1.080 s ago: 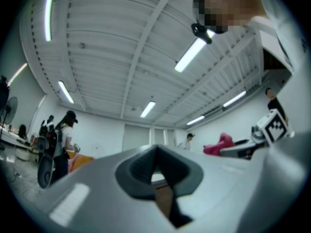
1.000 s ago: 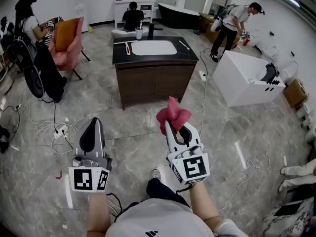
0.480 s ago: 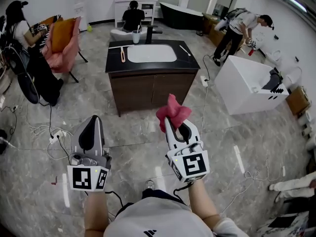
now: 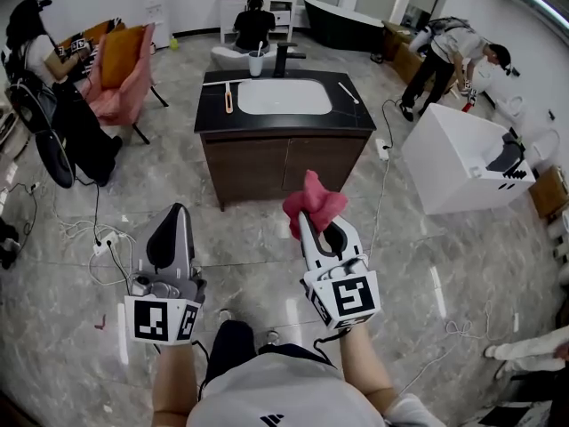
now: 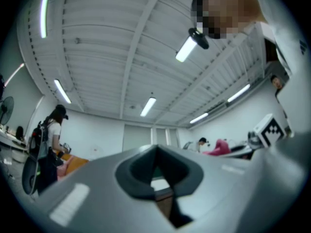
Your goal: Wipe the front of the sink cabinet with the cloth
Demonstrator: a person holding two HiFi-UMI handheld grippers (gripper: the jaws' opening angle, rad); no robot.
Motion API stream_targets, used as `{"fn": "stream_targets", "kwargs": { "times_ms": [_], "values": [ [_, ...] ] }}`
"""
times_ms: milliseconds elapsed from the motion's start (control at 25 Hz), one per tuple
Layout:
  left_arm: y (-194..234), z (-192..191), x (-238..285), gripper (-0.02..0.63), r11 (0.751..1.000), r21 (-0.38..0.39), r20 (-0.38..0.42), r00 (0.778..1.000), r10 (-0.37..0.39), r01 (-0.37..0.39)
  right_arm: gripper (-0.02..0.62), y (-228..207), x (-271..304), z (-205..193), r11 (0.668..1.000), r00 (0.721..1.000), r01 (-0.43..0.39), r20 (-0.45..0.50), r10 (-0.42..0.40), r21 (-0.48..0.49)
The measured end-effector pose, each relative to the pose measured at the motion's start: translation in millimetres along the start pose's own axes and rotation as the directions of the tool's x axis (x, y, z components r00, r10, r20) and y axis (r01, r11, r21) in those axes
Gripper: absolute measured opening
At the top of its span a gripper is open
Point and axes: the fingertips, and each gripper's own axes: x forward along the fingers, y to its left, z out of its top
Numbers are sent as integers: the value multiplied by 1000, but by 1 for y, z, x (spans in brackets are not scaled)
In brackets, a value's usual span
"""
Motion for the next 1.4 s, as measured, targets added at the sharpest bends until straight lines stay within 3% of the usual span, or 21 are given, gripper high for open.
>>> {"fn": "stream_targets", "kwargs": {
  "times_ms": [280,720,1040,1400],
  "values": [
    [32,-23,34,6,1000,-2,-8,1000,-11,11,54,-6,48,-8,1000,1000,13,-16,-13,-2],
    [138,-46,102,5,997,23,-18,997,-71,71,54,10,171,-1,997,997,75,-9,-75,2],
    [209,-71,136,6,995,13,-41,994,-97,97,54,33,245,-5,995,994,103,-28,-103,2],
    [258,-100,157,6,988,-12,-57,987,-152,152,54,59,295,-21,993,990,117,-77,-117,1]
  ]
}}
